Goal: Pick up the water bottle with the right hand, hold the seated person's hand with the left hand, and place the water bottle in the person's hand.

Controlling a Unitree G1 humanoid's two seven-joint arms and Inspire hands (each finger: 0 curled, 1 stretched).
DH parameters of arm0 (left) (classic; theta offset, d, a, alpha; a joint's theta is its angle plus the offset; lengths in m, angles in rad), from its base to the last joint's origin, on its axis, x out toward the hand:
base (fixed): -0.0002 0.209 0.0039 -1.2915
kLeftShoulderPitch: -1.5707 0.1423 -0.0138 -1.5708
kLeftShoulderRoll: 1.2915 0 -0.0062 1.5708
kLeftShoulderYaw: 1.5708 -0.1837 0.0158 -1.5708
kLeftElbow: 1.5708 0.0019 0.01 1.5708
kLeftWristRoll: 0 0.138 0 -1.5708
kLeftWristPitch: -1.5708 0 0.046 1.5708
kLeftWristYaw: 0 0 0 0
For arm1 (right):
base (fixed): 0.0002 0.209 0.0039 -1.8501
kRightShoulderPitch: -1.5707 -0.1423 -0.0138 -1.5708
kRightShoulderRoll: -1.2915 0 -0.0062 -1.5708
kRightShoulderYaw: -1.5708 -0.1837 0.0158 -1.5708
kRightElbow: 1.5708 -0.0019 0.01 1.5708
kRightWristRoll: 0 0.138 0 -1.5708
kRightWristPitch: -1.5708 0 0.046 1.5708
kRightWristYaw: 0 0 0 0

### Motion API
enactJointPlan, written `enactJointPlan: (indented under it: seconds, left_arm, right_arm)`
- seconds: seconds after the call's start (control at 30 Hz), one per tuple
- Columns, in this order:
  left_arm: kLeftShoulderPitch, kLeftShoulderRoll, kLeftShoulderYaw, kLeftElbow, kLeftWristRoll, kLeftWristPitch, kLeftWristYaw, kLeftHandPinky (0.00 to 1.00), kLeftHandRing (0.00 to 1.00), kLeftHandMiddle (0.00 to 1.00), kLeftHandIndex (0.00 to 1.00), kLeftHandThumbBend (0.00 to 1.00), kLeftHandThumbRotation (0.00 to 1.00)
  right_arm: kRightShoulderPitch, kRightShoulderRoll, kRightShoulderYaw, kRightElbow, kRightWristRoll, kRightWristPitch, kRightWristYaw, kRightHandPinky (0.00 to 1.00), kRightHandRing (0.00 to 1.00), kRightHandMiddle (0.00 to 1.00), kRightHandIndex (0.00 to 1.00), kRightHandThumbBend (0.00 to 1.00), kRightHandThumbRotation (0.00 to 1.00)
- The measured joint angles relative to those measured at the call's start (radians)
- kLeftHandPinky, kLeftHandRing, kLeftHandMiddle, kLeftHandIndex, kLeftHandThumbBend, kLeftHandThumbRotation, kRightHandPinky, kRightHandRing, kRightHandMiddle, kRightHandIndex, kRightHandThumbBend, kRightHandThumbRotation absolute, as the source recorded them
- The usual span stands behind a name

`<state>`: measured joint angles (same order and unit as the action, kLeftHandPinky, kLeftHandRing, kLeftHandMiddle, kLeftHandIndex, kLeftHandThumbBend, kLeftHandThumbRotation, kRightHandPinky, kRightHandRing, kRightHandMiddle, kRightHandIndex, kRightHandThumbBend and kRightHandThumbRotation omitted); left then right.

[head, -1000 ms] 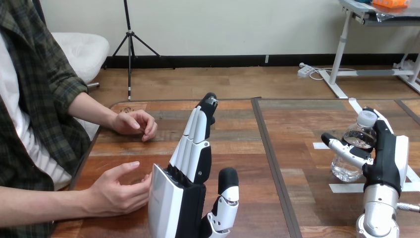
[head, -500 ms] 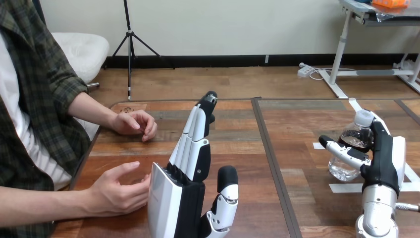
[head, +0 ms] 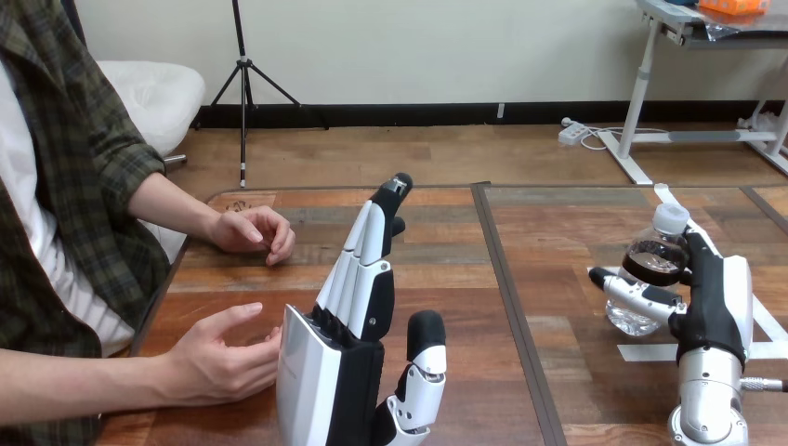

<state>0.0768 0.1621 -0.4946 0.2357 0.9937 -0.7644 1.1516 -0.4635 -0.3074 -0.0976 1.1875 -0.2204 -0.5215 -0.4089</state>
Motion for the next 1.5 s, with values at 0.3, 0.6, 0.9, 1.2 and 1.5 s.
enactJointPlan:
  seconds: [0.3,0.6,0.9,1.2,1.5]
  left_arm:
    - [0.0,0.0,0.0,0.0,-0.009,-0.002,-0.012,0.79,0.93,0.96,1.0,0.0,1.0]
    - [0.001,-0.001,0.0,0.0,-0.008,-0.006,-0.009,0.78,0.92,0.95,1.0,0.0,1.0]
    - [0.001,-0.001,0.0,0.0,-0.005,-0.001,-0.01,0.77,0.92,0.95,1.0,0.0,1.0]
    - [0.001,-0.002,0.0,0.0,-0.005,-0.001,-0.01,0.77,0.92,0.95,1.0,0.0,1.0]
    - [0.001,-0.002,0.0,0.0,-0.005,-0.001,-0.009,0.76,0.92,0.94,1.0,0.0,1.0]
  right_arm:
    - [0.0,-0.013,0.026,-0.003,-0.033,0.051,-0.014,0.77,0.81,0.83,0.83,0.82,0.0]
    - [0.0,-0.02,0.054,-0.005,-0.067,0.079,-0.042,0.73,0.78,0.8,0.8,0.84,0.0]
    - [0.0,-0.035,0.081,-0.008,-0.102,0.098,-0.062,0.7,0.75,0.77,0.76,0.85,0.0]
    - [0.0,-0.048,0.097,-0.008,-0.118,0.105,-0.08,0.63,0.69,0.72,0.71,0.85,0.0]
    - [-0.001,-0.053,0.1,-0.008,-0.121,0.111,-0.092,0.58,0.63,0.67,0.67,0.84,0.0]
